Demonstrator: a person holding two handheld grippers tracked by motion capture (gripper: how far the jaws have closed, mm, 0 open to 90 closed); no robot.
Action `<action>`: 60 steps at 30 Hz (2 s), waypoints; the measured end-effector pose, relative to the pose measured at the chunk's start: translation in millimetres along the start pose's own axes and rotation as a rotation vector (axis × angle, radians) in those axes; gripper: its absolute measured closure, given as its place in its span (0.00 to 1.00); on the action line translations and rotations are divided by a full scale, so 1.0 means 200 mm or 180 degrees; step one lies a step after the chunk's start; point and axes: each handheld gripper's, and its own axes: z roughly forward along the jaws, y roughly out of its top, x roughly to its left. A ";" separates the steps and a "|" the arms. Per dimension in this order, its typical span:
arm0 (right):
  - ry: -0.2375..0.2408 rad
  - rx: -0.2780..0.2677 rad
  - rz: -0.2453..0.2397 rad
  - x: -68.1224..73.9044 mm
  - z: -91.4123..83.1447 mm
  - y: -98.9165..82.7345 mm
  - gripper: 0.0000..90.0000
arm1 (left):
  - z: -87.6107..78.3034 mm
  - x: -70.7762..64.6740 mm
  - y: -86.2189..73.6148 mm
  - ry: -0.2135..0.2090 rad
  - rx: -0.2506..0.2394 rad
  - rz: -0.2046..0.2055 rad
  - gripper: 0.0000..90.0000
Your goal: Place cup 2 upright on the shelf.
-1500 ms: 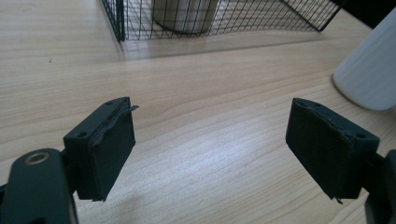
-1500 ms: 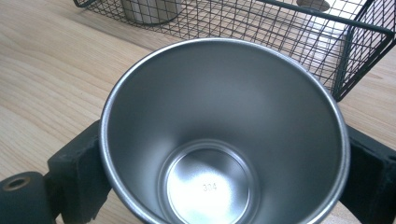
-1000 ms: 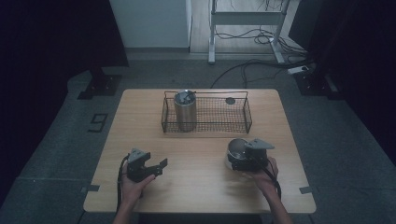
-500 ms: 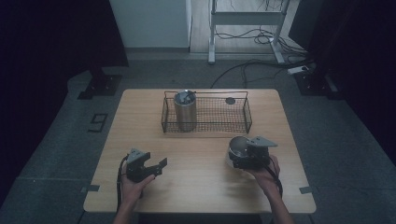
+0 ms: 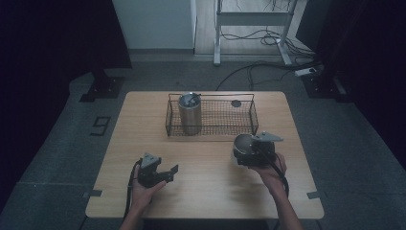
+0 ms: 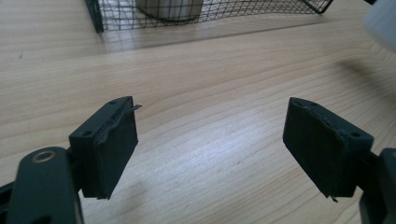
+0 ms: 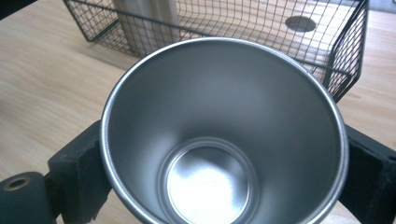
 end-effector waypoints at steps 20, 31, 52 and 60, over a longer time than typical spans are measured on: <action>-0.0083 -0.0124 0.0042 -0.01 -0.01 0.18 0.08 | 0.03 -0.05 0.01 -0.0051 0.0083 0.0148 0.20; 0.0002 -0.0243 0.0063 -0.03 -0.02 0.27 0.08 | -0.01 -0.06 -0.01 -0.0002 0.0083 0.0126 0.20; -0.0028 -0.0238 0.0039 -0.04 0.06 0.44 0.08 | -0.01 -0.06 -0.01 -0.0022 0.0092 0.0146 0.20; -0.0088 -0.0221 0.0055 -0.08 0.09 0.49 0.08 | -0.01 -0.07 -0.01 -0.0029 0.0107 0.0162 0.20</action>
